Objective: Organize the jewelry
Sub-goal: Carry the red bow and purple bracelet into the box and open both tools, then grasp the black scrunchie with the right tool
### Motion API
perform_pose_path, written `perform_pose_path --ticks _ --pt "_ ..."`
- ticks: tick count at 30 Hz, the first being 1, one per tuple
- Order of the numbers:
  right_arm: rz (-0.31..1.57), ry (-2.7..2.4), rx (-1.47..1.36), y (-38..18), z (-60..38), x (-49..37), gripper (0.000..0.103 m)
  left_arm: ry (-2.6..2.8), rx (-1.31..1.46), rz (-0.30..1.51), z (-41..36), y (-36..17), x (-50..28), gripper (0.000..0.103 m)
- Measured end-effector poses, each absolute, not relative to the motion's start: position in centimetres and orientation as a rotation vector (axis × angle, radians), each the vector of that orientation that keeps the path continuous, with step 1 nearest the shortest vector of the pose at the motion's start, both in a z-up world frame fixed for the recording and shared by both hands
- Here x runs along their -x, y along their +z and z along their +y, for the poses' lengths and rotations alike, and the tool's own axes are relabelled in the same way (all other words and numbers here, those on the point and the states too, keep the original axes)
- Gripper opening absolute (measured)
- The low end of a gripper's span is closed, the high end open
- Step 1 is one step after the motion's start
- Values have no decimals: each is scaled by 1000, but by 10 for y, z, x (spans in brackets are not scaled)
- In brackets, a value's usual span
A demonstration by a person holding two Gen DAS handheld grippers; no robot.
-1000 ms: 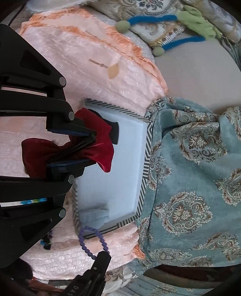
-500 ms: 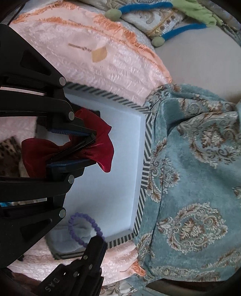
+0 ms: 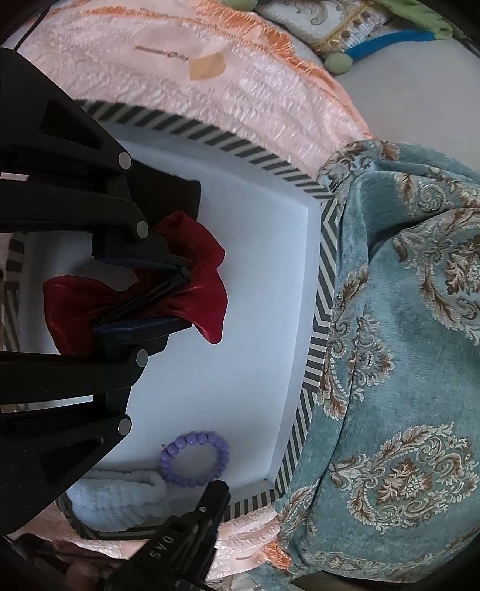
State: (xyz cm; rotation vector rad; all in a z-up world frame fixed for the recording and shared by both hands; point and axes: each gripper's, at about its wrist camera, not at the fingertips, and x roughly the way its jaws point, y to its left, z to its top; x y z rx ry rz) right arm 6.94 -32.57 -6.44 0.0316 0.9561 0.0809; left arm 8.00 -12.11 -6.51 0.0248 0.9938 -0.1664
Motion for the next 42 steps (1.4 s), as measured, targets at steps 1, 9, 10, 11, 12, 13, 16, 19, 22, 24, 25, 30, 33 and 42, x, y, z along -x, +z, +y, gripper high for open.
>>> perform_pose_path --ticks 1,9,10,11,12,13,16,19,22,24,25,30,33,42 --pt "963 77 -35 -67 -327 -70 13 -172 -17 997 -121 -66 -80 29" --pt "926 110 -71 -51 -329 -39 38 -187 37 982 -112 -52 -62 55" --pt "920 116 -72 -46 -328 -30 38 -185 35 976 -110 -49 -58 55" --pt "915 122 -72 -43 -327 -24 39 -185 34 968 -108 -45 -52 55" --pt "909 127 -72 -39 -326 -16 43 -182 30 960 -107 -41 -45 55" --pt "900 129 -71 -35 -325 -9 44 -179 23 952 -105 -39 -38 55" --pt "873 146 -66 -24 -321 14 44 -168 -8 925 -102 -31 -19 55" --pt "860 161 -51 -15 -315 34 44 -167 -43 910 -98 -25 4 55" --pt "845 175 -40 -7 -309 55 44 -158 -63 884 -93 -18 28 55" --pt "836 182 -33 -2 -306 70 44 -150 -68 875 -90 -14 40 55" --pt "832 183 -31 0 -306 75 44 -148 -71 870 -88 -12 48 55" --pt "823 186 -20 6 -307 109 49 -152 -47 862 -72 -4 75 55" --pt "823 189 -5 5 -308 125 54 -155 -23 855 -62 1 91 55" --pt "840 164 -23 -6 -330 165 54 -164 13 894 -44 -3 118 55"
